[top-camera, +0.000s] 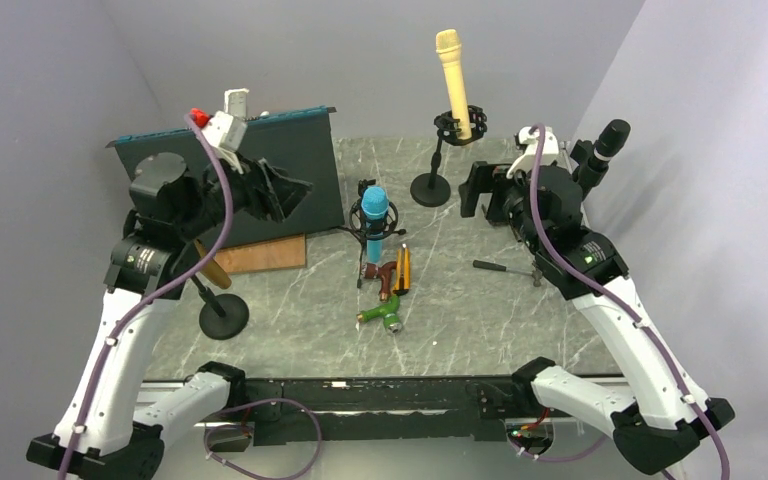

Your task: Remove the microphone from the stand

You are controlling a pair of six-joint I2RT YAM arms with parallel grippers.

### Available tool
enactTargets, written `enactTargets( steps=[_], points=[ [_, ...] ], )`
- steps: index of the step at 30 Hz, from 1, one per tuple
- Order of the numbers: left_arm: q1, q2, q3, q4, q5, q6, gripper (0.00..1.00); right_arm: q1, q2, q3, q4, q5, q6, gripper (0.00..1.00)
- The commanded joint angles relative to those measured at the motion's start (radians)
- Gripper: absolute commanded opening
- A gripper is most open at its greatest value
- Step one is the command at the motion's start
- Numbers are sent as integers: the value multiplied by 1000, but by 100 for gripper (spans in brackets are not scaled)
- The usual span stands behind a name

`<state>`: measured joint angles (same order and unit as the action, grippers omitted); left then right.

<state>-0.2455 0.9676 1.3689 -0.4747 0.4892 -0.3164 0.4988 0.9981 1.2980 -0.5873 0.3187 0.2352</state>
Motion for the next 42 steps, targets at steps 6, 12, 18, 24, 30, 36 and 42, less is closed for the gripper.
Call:
enactTargets(
  steps=[6, 12, 18, 24, 30, 36, 42],
  points=[
    [-152, -13, -64, 60, -60, 70, 72, -5, 6, -72, 194, -404, 117, 100],
    [-163, -7, -74, 37, -130, 121, 70, 47, 97, -67, 289, -511, 177, 100],
    [-163, -42, -146, 60, -227, 167, 69, 265, 188, 29, 237, -249, 87, 96],
    [-163, -72, -185, 46, -248, 192, 65, 384, 278, 86, 212, -68, 43, 95],
    [-163, -112, -227, 69, -243, 191, 65, 415, 337, 122, 210, 2, 23, 91],
    [-163, -124, -227, 63, -239, 193, 64, 433, 386, 169, 192, 22, 33, 79],
    [-163, -132, -249, 85, -216, 189, 64, 450, 400, 168, 183, 82, 24, 75]
  ],
)
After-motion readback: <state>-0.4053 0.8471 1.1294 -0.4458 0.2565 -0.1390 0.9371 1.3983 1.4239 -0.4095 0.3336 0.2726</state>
